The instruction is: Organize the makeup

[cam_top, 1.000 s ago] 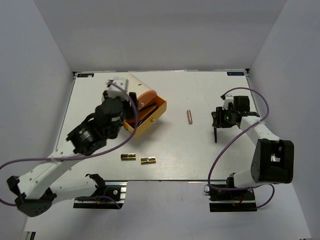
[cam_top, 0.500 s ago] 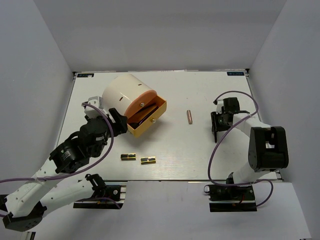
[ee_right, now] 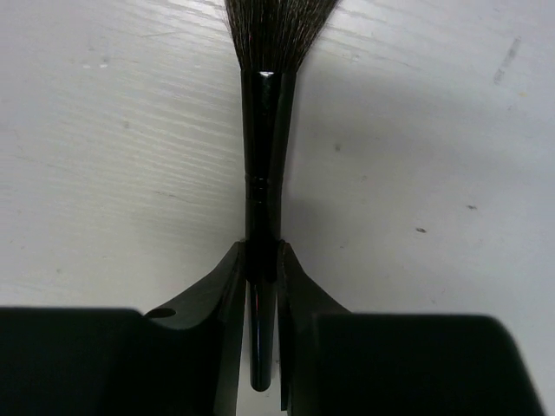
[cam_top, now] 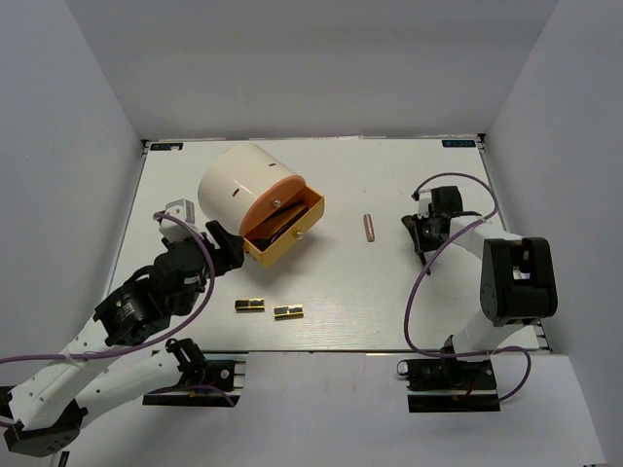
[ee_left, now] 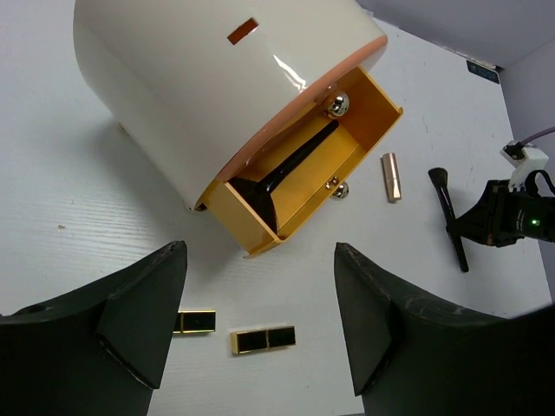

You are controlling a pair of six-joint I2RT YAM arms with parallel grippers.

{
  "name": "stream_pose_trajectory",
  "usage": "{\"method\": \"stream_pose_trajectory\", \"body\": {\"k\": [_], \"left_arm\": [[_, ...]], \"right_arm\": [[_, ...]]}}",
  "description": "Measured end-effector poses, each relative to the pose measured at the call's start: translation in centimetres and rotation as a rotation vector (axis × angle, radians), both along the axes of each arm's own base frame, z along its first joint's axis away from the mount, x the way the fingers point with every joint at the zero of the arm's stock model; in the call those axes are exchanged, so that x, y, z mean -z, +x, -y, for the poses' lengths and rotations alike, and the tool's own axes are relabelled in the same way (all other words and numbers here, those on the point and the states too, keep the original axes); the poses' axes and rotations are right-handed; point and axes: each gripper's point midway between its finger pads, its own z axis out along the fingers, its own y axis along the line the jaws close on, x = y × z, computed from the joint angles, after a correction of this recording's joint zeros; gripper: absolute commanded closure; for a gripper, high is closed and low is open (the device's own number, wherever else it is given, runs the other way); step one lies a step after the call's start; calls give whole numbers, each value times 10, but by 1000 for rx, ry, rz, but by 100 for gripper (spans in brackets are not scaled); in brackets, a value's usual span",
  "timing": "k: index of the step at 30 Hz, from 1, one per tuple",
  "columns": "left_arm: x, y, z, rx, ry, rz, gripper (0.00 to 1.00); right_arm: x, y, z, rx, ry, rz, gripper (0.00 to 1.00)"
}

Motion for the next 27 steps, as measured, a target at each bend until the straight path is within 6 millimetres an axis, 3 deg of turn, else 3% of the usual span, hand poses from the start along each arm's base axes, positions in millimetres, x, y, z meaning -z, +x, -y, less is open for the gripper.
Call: {"method": "stream_pose_trajectory", "body": {"k": [5,9,13,17,19,24,27], "left_arm": [[13,-1,0,-6,1,-20,21],[17,-1,1,-6,-2,-28,22],[15,-2,-1,-7,-13,-22,22],[13,-4,-2,-8,-27,-15,21],[12,-4,-3,-9,-32,-12,22],[10,-5,-4,-10,-42,-7,22],[9,-7,-6,-11,-49,-3,22]], "right_arm": [[-13,0,-28,-170,114,9,100],[-60,10,-67,-448,240,134,100],[-157,37,-117,-779,268,445,100],[-216,35,-162,-1081,232,679,100],[-231,28,-186,-1235,193,781,100],[-242,11,-232,-1520,93,971,100],[-257,10,-260,-1656,25,1096,100]]}}
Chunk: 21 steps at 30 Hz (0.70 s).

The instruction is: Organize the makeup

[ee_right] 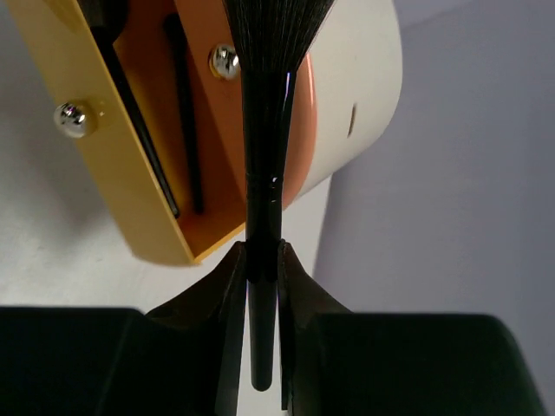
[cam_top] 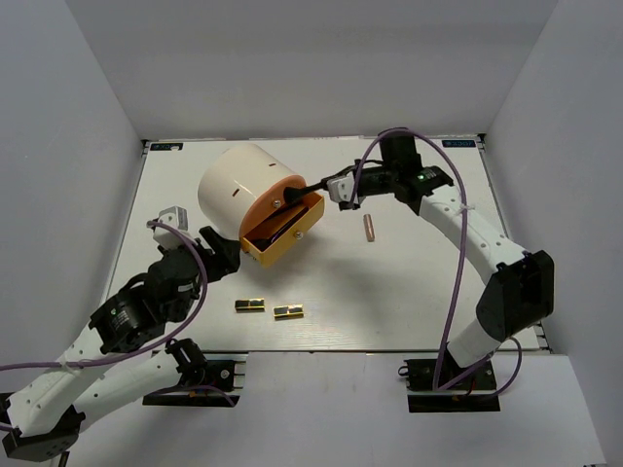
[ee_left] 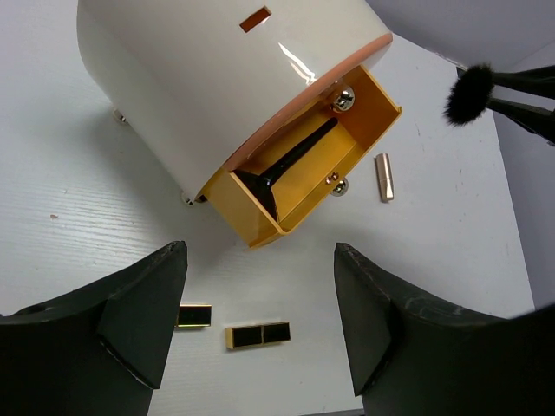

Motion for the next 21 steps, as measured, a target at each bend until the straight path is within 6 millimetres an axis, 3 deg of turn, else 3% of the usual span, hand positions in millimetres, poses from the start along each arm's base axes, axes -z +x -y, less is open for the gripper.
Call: {"method": "stream_pose_trajectory", "body": {"k": [6,21], "left_arm": [[-1,-2,-2,0,-9,4,21],[1,-5,-6,-2,-17,8,21]], "right_arm": [[-3,-16,-36,-175,-18,188,100],[33,-62,-87,-359,-76,175,100]]}}
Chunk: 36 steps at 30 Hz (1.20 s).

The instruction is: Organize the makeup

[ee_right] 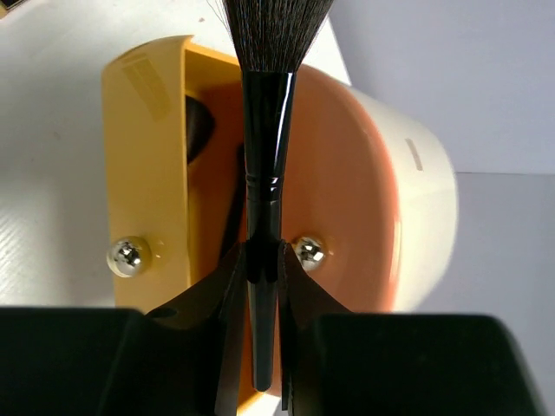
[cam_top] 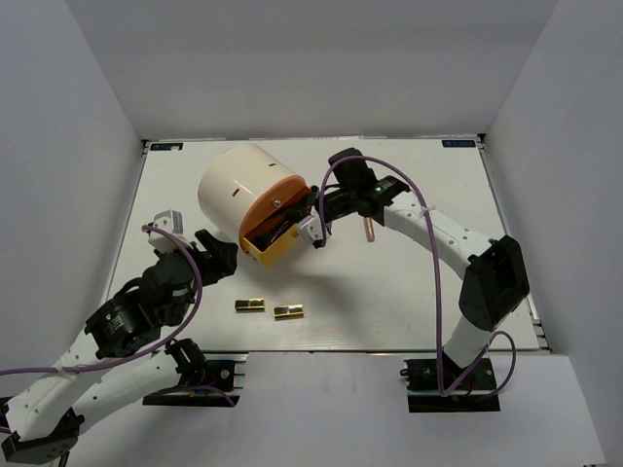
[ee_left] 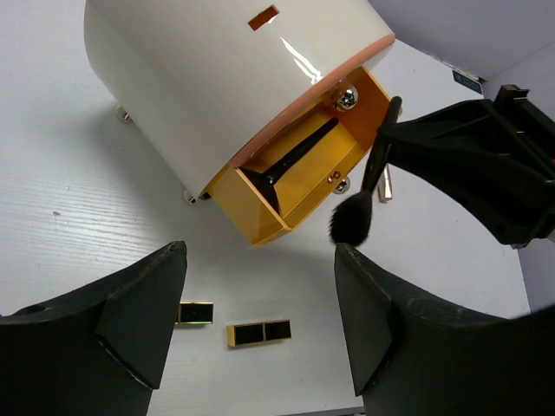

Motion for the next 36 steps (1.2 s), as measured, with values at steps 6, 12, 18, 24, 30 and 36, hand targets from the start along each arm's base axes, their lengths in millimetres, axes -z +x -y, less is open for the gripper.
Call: {"method": "stream_pose_trajectory", "body": {"k": [6,12,18,24,30,36], "left_arm": [[-1,-2,-3,-2,-11,5,21],[-1,-3,-4,-4,-9,5,21],[-1,-3,-4,-4,-9,5,21],[0,-2,-3,-4,-4,1,21],[0,-2,-3,-4,-2,0,21],[1,-1,-1,-3,1,-4,20]], "right_arm": [[18,6,-2,24,-42,-14,98],[22,12,0,68,-64,-22,69],[18,20,-2,102,-50,-14,58],[13,24,-5,123,-27,-16,93],[6,13,-1,108,-20,-91,100],[0,-9,17,42,-113,-134,100]]}}
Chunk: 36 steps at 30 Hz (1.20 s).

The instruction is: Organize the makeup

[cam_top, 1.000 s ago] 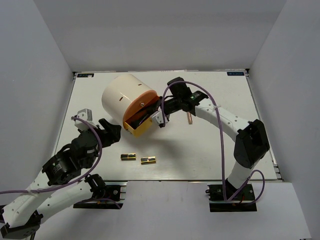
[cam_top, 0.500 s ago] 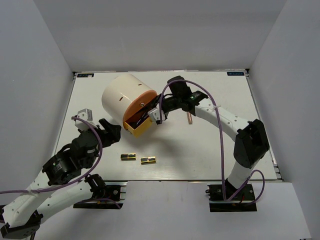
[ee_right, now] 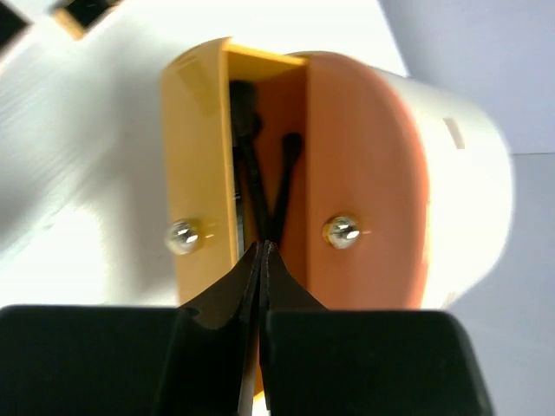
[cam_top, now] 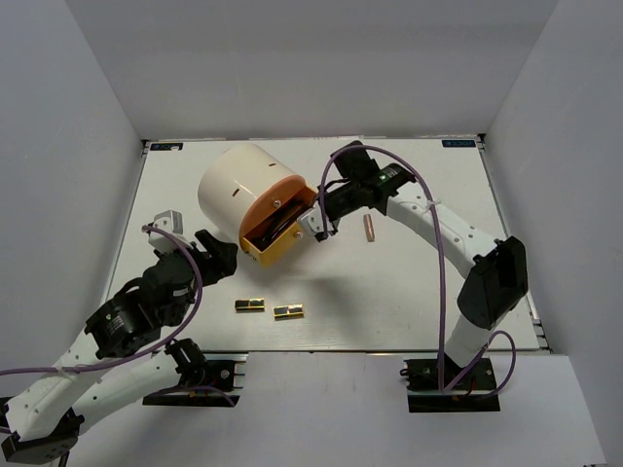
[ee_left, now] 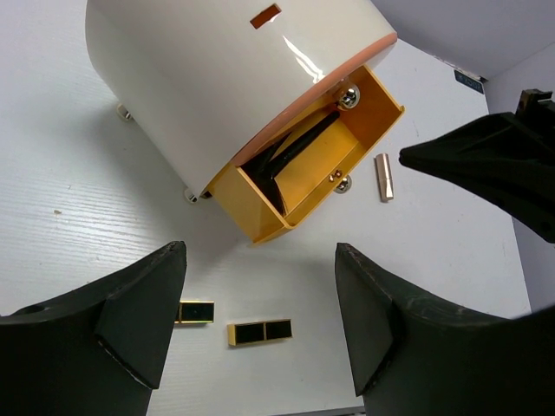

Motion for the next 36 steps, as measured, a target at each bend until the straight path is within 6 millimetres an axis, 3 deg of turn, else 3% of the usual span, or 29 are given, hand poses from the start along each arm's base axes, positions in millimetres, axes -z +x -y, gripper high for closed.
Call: {"method": "stream_pose_trajectory", "body": {"k": [4,12,24,36], "left_arm": [[0,0,1,3,-1,-1,21],[0,-1,4,17,-12,-7,21],[-1,-1,7,24,-25,-6,20],[-1,3,14,33,-28,-9,20]], "right_arm": [[21,-4,10,5,-87,-39,100],[83,14,21,127,-229,-98,100],[79,68,-4,371,-126,-51,100],[91,91,-19,504,-78,-100,100]]}}
